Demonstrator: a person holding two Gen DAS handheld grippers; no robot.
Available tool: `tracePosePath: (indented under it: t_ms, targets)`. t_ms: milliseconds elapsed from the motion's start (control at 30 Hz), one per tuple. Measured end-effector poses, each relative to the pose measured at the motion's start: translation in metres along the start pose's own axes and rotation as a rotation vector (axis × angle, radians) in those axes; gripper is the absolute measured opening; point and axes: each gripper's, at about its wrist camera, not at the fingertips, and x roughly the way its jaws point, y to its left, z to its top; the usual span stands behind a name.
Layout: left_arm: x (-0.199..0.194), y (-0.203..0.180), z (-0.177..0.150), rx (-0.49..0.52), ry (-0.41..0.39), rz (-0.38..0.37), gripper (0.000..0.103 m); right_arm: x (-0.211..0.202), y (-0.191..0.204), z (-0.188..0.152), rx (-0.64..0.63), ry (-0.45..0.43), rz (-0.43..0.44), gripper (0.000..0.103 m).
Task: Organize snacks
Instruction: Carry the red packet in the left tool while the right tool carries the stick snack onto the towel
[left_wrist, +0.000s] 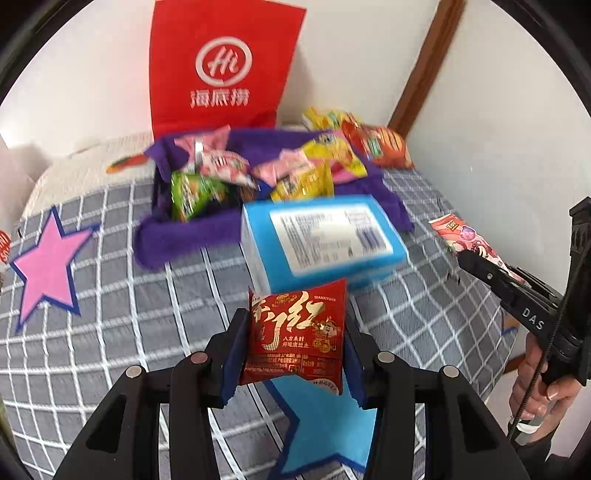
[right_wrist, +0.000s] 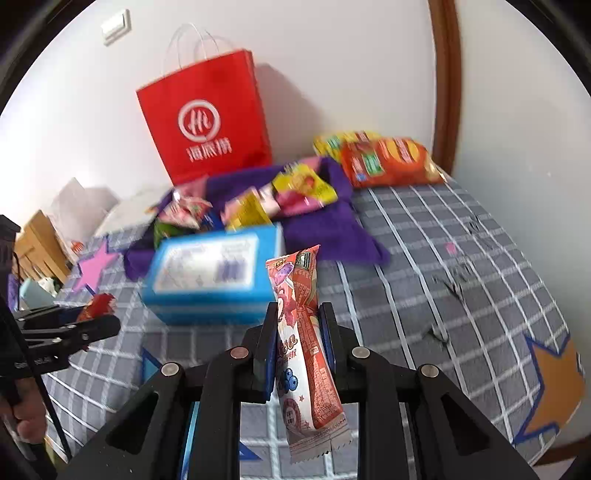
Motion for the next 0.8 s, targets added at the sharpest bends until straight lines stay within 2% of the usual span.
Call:
tracePosePath:
  t_ms: [433,800]
  targets:
    - [-0.008,0.023,0.073,-0.063,-0.087,0.052,0.044,0.003,0.039,0.095,-0.079,-0.100,0.051,0.021]
    - [0.006,0.042,0.125,-0.109,-0.131,0.129,0.044,0.053,0.051,0.153,-0.101,-0.059,0.097,0.021]
